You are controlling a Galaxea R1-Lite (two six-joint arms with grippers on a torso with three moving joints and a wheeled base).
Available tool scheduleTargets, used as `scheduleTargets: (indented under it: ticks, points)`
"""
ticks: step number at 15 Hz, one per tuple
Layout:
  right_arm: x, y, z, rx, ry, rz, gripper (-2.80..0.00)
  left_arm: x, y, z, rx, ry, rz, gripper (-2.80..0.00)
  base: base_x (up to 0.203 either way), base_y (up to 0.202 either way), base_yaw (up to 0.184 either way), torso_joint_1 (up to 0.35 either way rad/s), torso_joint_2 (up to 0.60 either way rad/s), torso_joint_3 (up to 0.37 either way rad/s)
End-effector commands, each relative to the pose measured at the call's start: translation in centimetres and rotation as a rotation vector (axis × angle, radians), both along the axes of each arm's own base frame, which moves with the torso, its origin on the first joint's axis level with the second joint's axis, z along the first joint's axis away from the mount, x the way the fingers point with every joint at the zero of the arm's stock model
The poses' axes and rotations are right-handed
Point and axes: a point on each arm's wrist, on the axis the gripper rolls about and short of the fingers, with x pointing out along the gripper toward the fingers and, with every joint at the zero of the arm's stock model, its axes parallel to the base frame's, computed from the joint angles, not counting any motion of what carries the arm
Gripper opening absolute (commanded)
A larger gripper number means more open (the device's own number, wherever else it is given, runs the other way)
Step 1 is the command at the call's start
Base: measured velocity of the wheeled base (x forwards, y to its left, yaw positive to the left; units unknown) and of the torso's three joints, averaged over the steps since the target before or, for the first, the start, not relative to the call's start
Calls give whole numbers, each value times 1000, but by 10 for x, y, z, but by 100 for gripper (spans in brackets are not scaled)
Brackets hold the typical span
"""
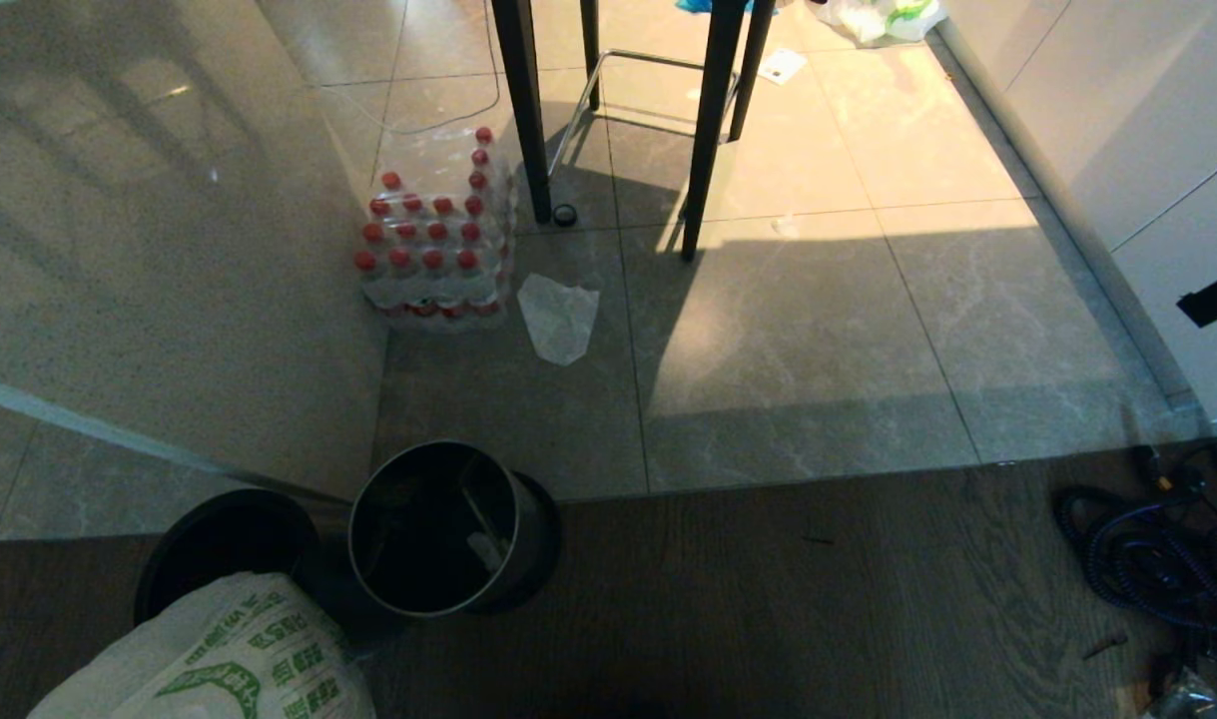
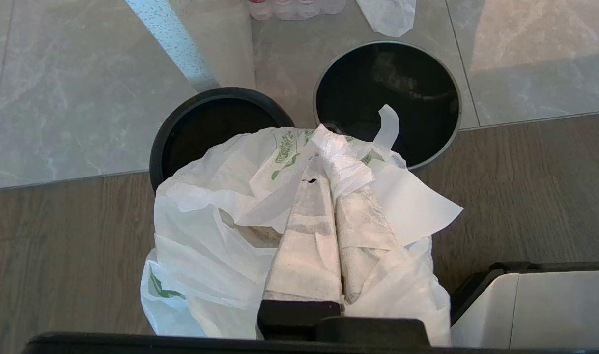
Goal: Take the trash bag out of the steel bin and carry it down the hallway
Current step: Put the trash bag at the door
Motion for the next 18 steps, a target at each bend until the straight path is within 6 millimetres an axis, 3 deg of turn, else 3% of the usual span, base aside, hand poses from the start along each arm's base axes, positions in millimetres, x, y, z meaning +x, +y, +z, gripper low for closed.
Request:
scheduleTargets:
  ticks: [1, 7, 18]
  points:
    - [3, 0, -11, 0, 37, 0, -280, 0, 0, 0, 0, 3, 0, -280, 0, 0, 0, 0, 0, 0]
    - [3, 0, -11, 1, 37, 0, -280, 0, 0, 0, -9, 3, 3, -280, 0, 0, 0, 0, 2, 25]
    - [3, 0, -10, -1, 36, 0, -280, 0, 0, 0, -18, 2, 5, -280, 0, 0, 0, 3, 1, 194]
